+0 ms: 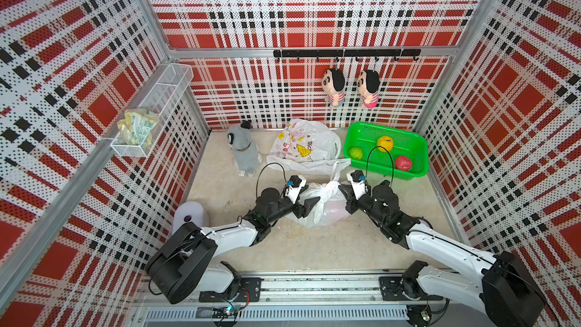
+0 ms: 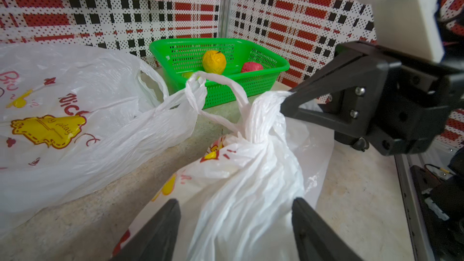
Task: Untie the knot of a plastic bag & take out the apple
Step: Untie the plastic bag at the center of the board.
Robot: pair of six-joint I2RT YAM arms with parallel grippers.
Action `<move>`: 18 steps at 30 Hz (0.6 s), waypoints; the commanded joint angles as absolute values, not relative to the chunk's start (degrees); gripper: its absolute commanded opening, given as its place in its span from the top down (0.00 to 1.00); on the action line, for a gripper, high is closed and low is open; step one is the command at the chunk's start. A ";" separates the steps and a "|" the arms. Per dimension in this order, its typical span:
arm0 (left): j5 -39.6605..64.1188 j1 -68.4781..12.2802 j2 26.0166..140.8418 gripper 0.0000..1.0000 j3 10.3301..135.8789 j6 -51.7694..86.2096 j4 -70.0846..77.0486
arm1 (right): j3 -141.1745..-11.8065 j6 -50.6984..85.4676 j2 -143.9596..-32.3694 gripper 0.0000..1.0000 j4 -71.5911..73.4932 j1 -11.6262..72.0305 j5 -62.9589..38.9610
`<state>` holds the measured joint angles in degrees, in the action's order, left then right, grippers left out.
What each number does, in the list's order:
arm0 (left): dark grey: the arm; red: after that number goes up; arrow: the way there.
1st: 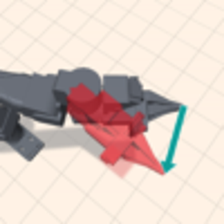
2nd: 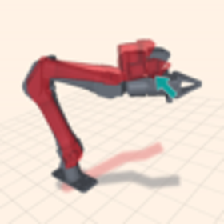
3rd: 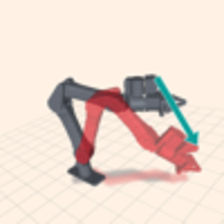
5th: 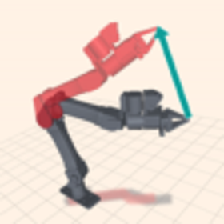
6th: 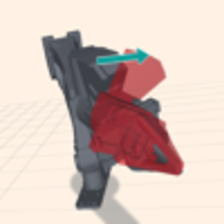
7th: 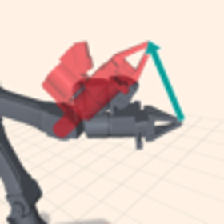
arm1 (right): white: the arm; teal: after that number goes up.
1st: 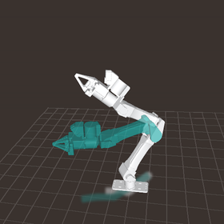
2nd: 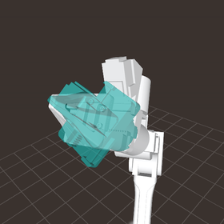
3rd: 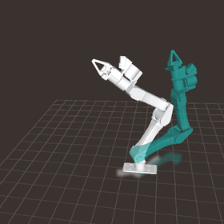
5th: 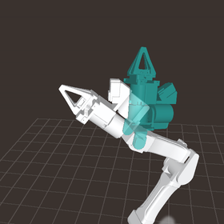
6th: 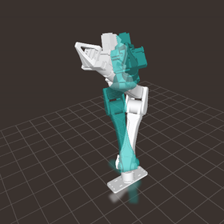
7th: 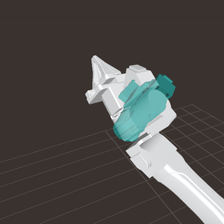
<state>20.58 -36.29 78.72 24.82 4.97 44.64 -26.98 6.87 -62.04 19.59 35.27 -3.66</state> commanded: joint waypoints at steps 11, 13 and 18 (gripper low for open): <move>25.10 -36.07 83.64 0.64 27.99 6.18 46.60 | -26.37 8.70 -61.52 1.00 22.72 34.72 -5.28; 25.30 -35.30 83.34 0.83 27.73 6.91 47.29 | -25.97 8.83 -61.23 1.00 22.58 34.60 -4.09; 23.59 -31.28 79.79 1.00 25.94 9.99 50.45 | -24.96 12.62 -58.29 1.00 21.36 30.61 1.11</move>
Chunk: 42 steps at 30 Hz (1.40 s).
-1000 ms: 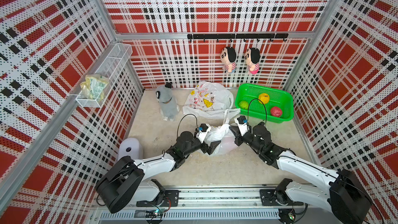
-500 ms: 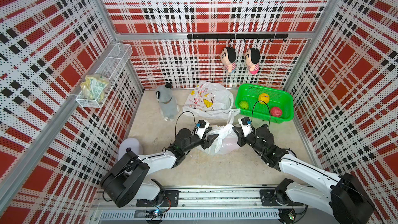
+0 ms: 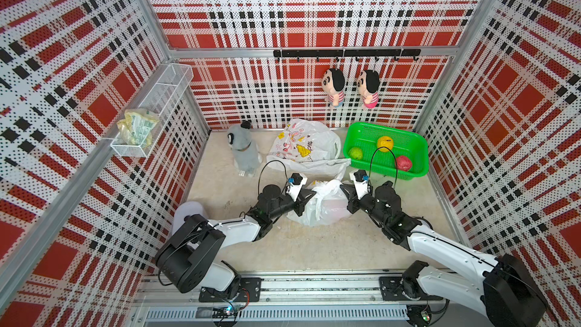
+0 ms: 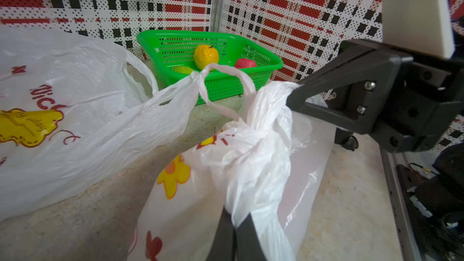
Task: Untie the knot of a plastic bag & take out the apple
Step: Untie the plastic bag at the center of the board.
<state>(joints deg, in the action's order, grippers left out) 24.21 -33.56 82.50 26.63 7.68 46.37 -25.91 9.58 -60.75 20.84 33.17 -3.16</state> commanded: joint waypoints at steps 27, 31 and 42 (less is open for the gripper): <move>8.57 -35.86 68.38 0.02 21.21 -1.33 41.70 | -29.14 -3.03 -60.46 0.21 16.32 31.63 -6.72; 10.31 -35.77 71.20 0.02 23.90 -4.58 38.75 | -33.26 -7.77 -63.62 0.15 12.65 31.69 -6.38; 14.72 -33.62 77.94 0.04 27.63 -5.08 36.01 | -45.81 -14.05 -76.64 0.34 3.58 31.67 -9.08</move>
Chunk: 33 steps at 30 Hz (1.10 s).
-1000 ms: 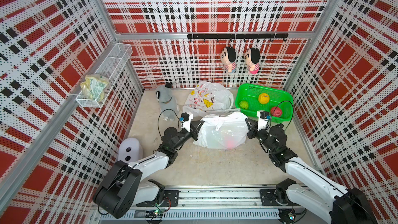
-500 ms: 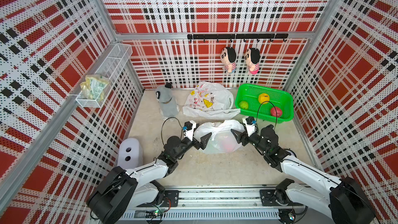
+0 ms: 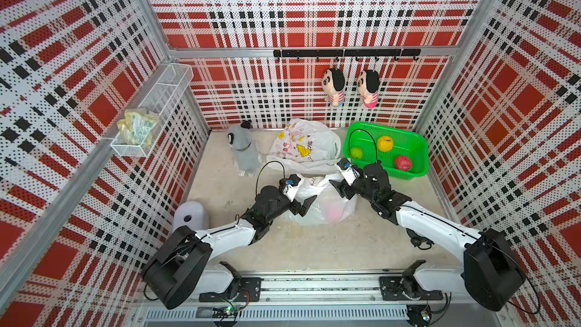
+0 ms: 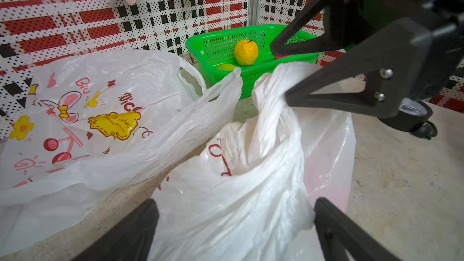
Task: Untie the knot of a plastic bag & take out the apple
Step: Untie the plastic bag at the center of the board.
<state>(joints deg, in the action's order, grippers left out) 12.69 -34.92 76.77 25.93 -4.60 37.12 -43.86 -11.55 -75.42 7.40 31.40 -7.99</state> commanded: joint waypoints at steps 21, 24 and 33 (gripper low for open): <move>20.93 -28.59 74.53 0.09 24.50 -1.55 39.63 | -52.11 -13.27 -83.32 0.71 6.34 32.18 -7.03; 20.48 -29.06 74.70 0.04 25.14 -2.22 39.63 | -51.55 -11.52 -81.52 0.88 9.79 32.17 -7.72; 23.59 -27.60 80.51 0.47 34.13 -2.73 39.75 | -51.86 -8.01 -77.17 1.00 21.20 31.87 -12.85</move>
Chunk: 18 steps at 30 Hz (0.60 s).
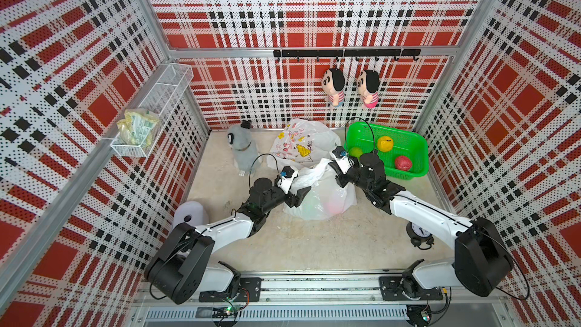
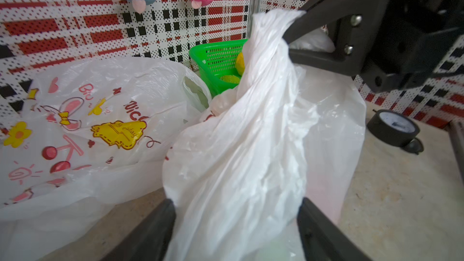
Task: Untie the knot of a plastic bag & take out the apple
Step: Untie the plastic bag at the center of the board.
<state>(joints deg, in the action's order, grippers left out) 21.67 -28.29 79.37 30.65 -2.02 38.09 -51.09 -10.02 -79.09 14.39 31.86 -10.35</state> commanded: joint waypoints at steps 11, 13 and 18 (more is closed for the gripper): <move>25.04 -22.34 81.65 1.00 33.22 3.94 49.40 | -47.51 0.24 -74.96 1.00 28.46 24.76 -14.53; 23.71 -20.54 81.03 1.00 28.32 8.81 56.50 | -42.58 3.52 -73.03 1.00 31.71 23.13 -10.77; 21.93 -19.82 83.13 0.98 15.49 17.78 74.81 | -32.45 6.03 -70.55 0.97 35.71 22.47 -10.68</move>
<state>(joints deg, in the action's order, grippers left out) 23.81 -20.05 81.76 20.21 10.46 60.93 -35.33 2.70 -72.36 30.13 22.83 -12.80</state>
